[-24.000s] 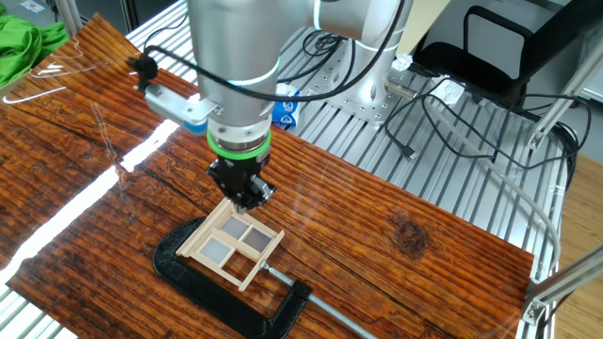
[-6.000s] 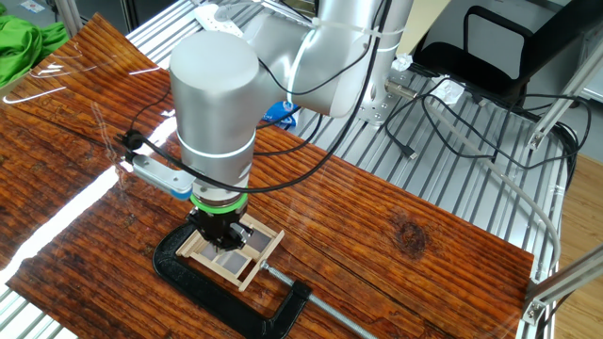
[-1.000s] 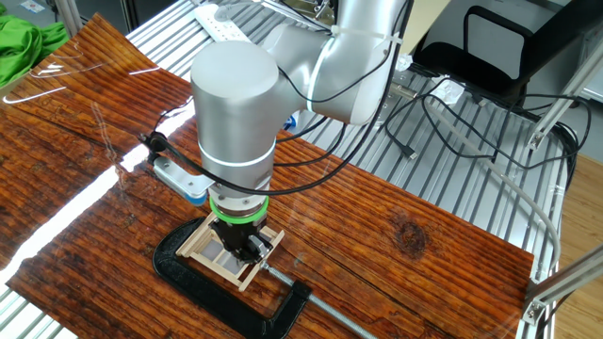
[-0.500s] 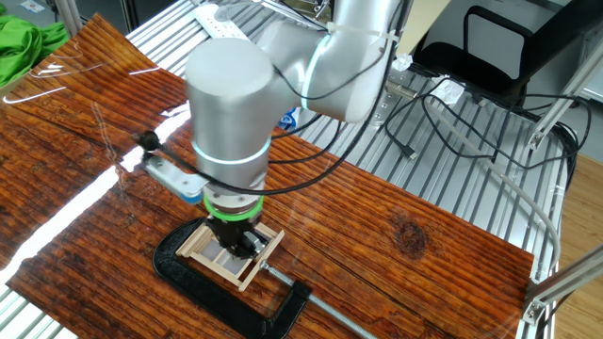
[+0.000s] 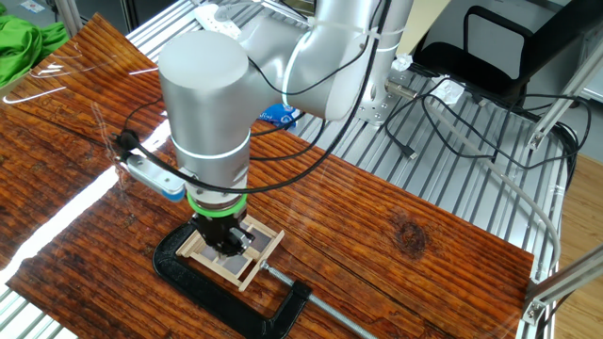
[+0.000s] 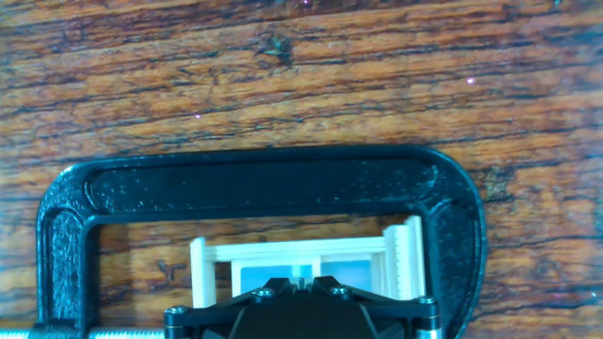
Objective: Close a sliding window
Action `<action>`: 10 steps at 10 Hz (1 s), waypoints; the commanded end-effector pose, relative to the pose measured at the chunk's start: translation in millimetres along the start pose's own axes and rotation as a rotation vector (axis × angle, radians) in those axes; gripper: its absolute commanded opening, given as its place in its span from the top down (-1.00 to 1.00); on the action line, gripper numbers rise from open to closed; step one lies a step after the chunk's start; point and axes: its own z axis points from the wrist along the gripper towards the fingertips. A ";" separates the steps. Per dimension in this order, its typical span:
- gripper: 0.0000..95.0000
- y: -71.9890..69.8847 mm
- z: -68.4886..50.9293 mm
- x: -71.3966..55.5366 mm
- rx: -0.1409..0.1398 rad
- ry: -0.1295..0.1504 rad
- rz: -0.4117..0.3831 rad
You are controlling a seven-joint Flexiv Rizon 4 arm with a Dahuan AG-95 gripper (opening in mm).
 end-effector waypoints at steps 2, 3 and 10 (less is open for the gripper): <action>1.00 -8.4 0.5 -4.1 0.004 -0.007 -0.029; 1.00 -13.2 -0.9 -5.3 0.013 -0.010 -0.045; 1.00 -19.0 1.4 -2.9 0.022 -0.006 -0.077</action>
